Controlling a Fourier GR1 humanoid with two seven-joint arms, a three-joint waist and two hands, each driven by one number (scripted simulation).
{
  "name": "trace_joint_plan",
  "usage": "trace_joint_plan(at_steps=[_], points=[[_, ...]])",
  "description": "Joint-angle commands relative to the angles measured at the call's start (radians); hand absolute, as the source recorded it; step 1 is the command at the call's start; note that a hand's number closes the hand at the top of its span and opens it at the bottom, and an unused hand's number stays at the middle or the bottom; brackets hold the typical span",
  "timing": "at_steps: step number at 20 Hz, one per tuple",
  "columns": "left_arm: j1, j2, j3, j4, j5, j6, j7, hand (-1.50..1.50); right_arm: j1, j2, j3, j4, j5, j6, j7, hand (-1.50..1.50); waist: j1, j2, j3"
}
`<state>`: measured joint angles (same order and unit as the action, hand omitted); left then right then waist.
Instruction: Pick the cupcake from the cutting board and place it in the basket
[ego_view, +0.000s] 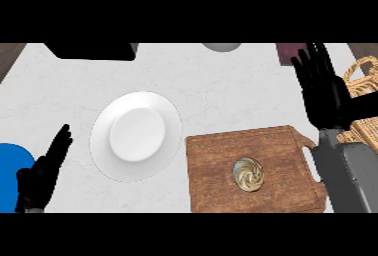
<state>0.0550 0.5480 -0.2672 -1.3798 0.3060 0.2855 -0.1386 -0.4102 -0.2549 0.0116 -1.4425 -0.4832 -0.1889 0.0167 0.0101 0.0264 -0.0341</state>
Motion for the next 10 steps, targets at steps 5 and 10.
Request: trace_joint_plan(at_steps=[5,10], points=[[-0.182,0.022,0.072,-0.009,0.073,-0.048,0.145,0.0,-0.081,-0.099,-0.029,0.071,-0.089,0.414,-0.197,1.5,-0.006,-0.014,0.039],[-0.184,-0.022,0.041,0.006,0.085,-0.051,0.167,0.0,-0.106,-0.184,0.305,-0.131,0.347,0.49,-0.354,-1.5,-0.005,-0.029,0.033]])
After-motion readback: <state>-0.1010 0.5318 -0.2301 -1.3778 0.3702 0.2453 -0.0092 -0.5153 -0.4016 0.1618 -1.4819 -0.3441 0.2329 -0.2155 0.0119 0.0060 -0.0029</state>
